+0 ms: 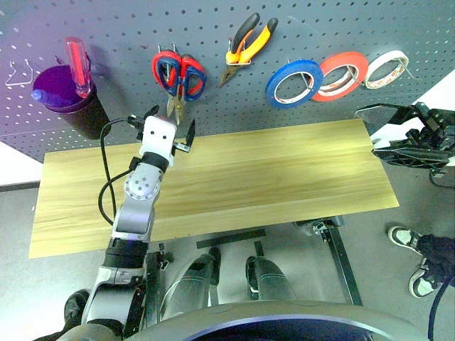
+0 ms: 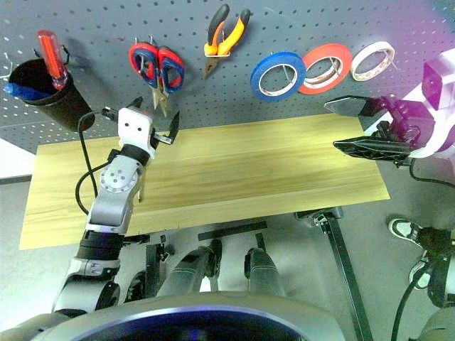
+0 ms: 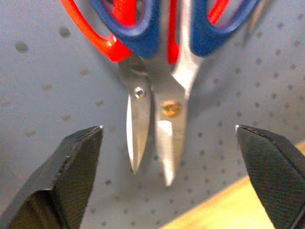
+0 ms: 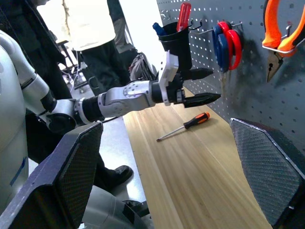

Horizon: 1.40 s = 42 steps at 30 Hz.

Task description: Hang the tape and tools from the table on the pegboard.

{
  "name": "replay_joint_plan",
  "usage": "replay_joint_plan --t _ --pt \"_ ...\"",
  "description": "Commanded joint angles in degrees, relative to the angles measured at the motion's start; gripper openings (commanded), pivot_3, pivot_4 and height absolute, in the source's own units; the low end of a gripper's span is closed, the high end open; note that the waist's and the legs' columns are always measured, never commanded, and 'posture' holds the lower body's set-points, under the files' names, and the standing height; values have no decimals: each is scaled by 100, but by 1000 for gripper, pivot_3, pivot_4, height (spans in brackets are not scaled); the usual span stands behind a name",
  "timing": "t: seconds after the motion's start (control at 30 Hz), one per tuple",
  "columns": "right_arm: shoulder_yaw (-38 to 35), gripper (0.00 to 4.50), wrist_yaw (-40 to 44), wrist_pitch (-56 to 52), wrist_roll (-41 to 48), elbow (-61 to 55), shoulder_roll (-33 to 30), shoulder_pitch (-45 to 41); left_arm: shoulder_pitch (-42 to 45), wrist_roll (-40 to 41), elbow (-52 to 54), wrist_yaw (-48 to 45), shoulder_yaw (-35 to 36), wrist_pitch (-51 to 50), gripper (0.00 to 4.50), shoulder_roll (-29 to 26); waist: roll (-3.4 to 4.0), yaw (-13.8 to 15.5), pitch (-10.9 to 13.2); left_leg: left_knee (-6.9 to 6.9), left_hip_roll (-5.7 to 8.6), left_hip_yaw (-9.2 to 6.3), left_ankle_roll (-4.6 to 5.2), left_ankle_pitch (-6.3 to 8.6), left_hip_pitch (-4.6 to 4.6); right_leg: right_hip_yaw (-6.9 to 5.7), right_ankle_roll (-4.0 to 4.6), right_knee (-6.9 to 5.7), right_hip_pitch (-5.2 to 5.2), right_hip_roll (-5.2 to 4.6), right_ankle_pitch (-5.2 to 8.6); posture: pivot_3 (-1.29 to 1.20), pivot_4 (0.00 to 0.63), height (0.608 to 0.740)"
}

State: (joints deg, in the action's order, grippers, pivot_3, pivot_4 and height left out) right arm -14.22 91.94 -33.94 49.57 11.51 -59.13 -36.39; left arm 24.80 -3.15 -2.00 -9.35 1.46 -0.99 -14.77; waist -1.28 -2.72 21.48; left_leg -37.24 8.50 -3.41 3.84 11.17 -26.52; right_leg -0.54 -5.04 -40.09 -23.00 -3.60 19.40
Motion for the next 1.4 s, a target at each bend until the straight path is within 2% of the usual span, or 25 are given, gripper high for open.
replay_joint_plan --t 0.03,0.23,0.37,0.77,1.03,1.4 --pt "-204 4500 25 24 -11 -89 7 -50 -394 103 668 -157 65 -9 4480 -101 0 1 0 0 0 3 1 1 0 0 0 0 -1 -1 0 -179 321 740" --pt "-140 4500 55 189 -95 -32 151 -137 -1319 151 1622 -348 88 -377 4480 -239 2 5 -1 1 -3 7 2 2 1 0 1 0 -3 -2 -1 -153 320 740" --pt "-103 4500 56 208 14 -56 225 -164 -1547 229 1859 -358 201 -680 4480 -291 3 34 -1 -3 -4 7 2 2 1 0 1 -1 -2 -2 -4 -137 318 740" --pt "201 4500 56 467 217 -102 336 -302 -1704 508 1517 -176 748 -1675 4480 -300 3 27 -2 -4 -4 12 3 3 1 1 -3 0 -4 -3 -8 -119 319 740" --pt "183 4500 56 361 254 -184 293 -257 -1313 934 1102 226 1256 -2773 4480 -24 3 29 -2 -5 -4 12 4 3 1 0 -4 0 -5 -4 -9 -130 323 740" --pt "80 4500 56 133 369 -469 307 -179 -113 1011 -446 458 1382 -3190 4480 -156 2 23 -2 -8 -4 15 6 4 -1 0 -7 -2 -4 -4 -10 -147 341 740"
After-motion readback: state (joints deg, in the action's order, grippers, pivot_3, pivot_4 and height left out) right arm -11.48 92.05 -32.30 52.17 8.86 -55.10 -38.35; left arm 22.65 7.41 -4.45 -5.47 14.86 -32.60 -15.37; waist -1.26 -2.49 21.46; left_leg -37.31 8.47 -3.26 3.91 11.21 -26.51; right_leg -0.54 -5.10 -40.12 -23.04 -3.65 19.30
